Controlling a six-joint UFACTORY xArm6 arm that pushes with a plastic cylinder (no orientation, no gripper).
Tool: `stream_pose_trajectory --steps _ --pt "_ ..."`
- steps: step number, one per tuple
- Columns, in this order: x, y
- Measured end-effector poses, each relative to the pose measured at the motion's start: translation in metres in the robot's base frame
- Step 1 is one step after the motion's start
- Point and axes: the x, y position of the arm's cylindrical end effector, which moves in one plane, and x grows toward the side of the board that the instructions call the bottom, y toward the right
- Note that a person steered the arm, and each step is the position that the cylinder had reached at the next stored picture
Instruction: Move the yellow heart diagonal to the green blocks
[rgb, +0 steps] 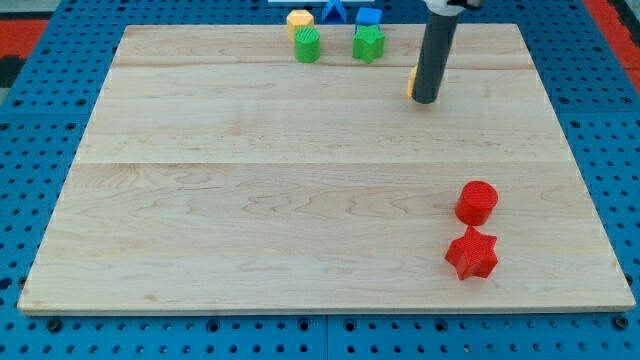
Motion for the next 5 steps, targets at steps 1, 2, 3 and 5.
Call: stream_pose_trajectory --steps 1,2,3,5 --pt "-0.021 0.02" --pt "-0.04 0.04" --pt "-0.058 0.059" --pt "-0.065 0.026"
